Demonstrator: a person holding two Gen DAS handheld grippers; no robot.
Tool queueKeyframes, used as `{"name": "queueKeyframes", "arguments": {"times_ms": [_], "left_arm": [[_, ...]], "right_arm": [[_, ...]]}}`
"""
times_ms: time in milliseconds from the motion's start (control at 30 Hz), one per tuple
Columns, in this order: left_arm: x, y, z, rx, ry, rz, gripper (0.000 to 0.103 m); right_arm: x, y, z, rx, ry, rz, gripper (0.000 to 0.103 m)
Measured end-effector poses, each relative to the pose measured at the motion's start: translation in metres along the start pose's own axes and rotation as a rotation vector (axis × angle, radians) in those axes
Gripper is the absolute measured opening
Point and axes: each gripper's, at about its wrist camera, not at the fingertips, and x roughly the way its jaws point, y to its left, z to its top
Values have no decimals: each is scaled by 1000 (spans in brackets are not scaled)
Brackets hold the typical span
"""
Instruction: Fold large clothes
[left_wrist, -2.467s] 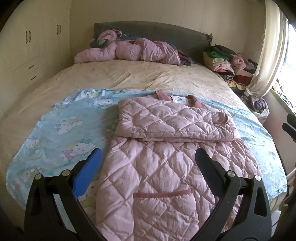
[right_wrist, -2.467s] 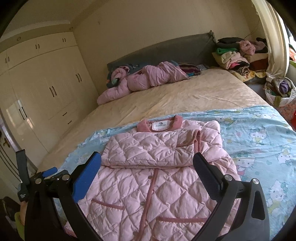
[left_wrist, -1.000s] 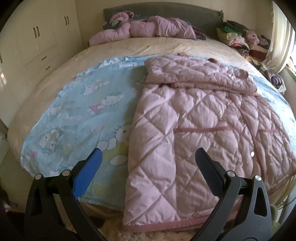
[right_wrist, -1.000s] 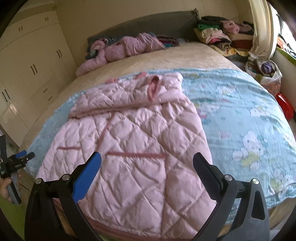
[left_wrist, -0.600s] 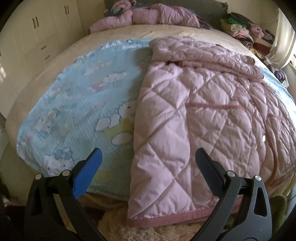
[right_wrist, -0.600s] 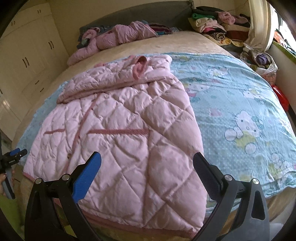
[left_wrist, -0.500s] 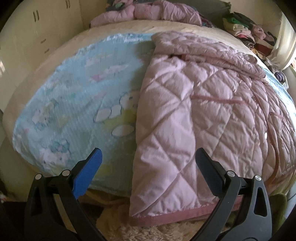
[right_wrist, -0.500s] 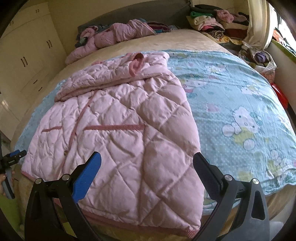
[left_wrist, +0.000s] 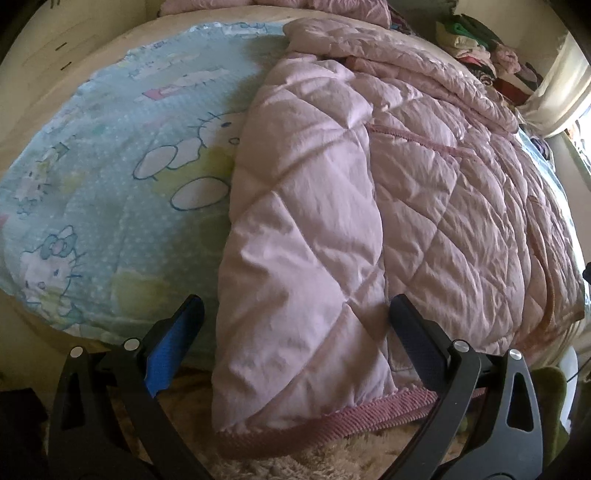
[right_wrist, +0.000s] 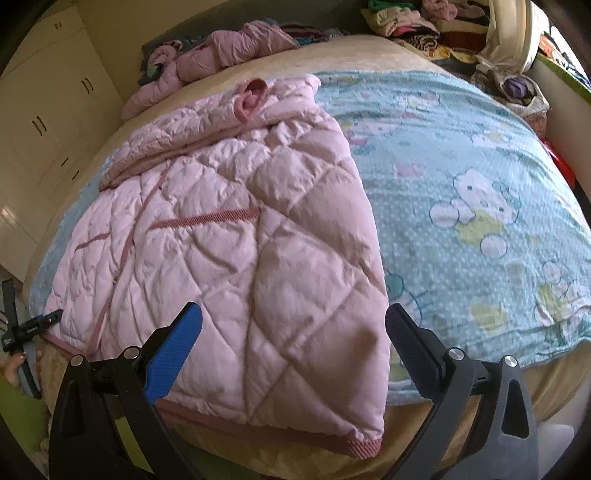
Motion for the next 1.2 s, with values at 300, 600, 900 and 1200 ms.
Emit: {"name": "queueKeyframes", "arguments": {"times_ms": [300, 600, 900, 1200], "left_arm": [[0, 0, 3, 5, -8, -37, 84], [-12, -6, -1, 19, -54, -119, 36], [-24, -9, 3, 35, -90, -157, 23], [-12, -10, 0, 44, -46, -98, 50]], "right_arm": [[13, -11, -16, 0, 82, -18, 99], [23, -14, -26, 12, 115, 11, 99], [7, -5, -32, -61, 74, 44, 72], [18, -23, -38, -10, 120, 132, 70]]}}
